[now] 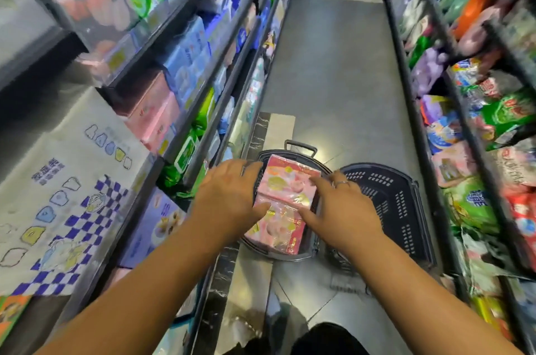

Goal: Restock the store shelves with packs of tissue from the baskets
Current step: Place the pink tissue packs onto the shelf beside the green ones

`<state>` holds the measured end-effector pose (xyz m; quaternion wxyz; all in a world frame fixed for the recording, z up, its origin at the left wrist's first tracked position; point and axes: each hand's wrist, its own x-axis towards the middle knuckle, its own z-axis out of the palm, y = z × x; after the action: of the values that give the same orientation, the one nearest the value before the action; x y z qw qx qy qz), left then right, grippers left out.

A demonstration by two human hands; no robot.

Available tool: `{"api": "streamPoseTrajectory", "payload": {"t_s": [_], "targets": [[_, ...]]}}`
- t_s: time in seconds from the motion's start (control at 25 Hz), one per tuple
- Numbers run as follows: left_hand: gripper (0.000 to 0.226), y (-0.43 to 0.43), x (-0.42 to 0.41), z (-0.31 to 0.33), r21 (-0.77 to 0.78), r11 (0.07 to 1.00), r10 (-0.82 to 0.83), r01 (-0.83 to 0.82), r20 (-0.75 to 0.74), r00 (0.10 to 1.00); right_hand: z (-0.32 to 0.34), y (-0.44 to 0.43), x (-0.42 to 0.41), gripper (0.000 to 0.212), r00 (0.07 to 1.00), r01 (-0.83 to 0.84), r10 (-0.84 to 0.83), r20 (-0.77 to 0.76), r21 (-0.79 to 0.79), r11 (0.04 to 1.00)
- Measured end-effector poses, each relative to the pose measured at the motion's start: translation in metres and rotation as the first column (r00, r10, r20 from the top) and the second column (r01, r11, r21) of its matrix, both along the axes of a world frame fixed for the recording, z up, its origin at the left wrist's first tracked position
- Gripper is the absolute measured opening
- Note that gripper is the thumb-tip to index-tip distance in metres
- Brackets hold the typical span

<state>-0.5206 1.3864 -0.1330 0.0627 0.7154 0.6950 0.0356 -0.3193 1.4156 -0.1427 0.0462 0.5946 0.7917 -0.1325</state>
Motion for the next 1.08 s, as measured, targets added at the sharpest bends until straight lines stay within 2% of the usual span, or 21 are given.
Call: {"api": "streamPoseTrajectory", "payload": {"t_s": [0.28, 0.44, 0.56, 0.64, 0.76, 0.84, 0.96, 1.0, 1.08], "targets": [[0.078, 0.109, -0.003, -0.081, -0.221, 0.974, -0.031, 0.045, 0.066, 0.997, -0.092, 0.097, 0.008, 0.071, 0.989, 0.132, -0.143, -0.040, -0.195, 0.972], [0.085, 0.172, -0.002, -0.140, -0.284, 0.958, 0.082, -0.049, 0.105, 0.991, -0.157, 0.165, 0.016, 0.075, 0.983, 0.162, -0.181, -0.030, -0.330, 0.930], [0.073, 0.217, 0.002, -0.199, -0.372, 0.922, 0.165, -0.102, 0.141, 0.976, -0.218, 0.219, 0.015, 0.078, 0.985, 0.154, -0.174, -0.010, -0.425, 0.892], [0.074, 0.240, 0.003, -0.239, -0.429, 0.896, 0.197, -0.116, 0.149, 0.969, -0.257, 0.246, 0.010, 0.079, 0.984, 0.153, -0.176, -0.006, -0.461, 0.874], [0.080, 0.271, -0.003, -0.308, -0.516, 0.844, 0.271, -0.146, 0.175, 0.946, -0.327, 0.278, 0.006, 0.081, 0.959, 0.220, -0.281, -0.042, -0.517, 0.827], [0.080, 0.288, -0.010, -0.360, -0.555, 0.817, 0.325, -0.159, 0.214, 0.921, -0.378, 0.293, 0.003, 0.083, 0.901, 0.304, -0.425, -0.089, -0.571, 0.762], [0.082, 0.315, -0.018, -0.437, -0.607, 0.777, 0.397, -0.167, 0.265, 0.879, -0.458, 0.307, 0.003, 0.082, 0.761, 0.449, -0.644, -0.080, -0.650, 0.612], [0.087, 0.321, -0.021, -0.459, -0.621, 0.765, 0.423, -0.174, 0.280, 0.861, -0.481, 0.310, 0.004, 0.087, 0.710, 0.497, -0.701, -0.073, -0.654, 0.571], [0.097, 0.331, -0.026, -0.499, -0.649, 0.733, 0.515, -0.204, 0.333, 0.790, -0.524, 0.311, 0.006, 0.108, 0.595, 0.568, -0.796, -0.108, -0.645, 0.512]]}}
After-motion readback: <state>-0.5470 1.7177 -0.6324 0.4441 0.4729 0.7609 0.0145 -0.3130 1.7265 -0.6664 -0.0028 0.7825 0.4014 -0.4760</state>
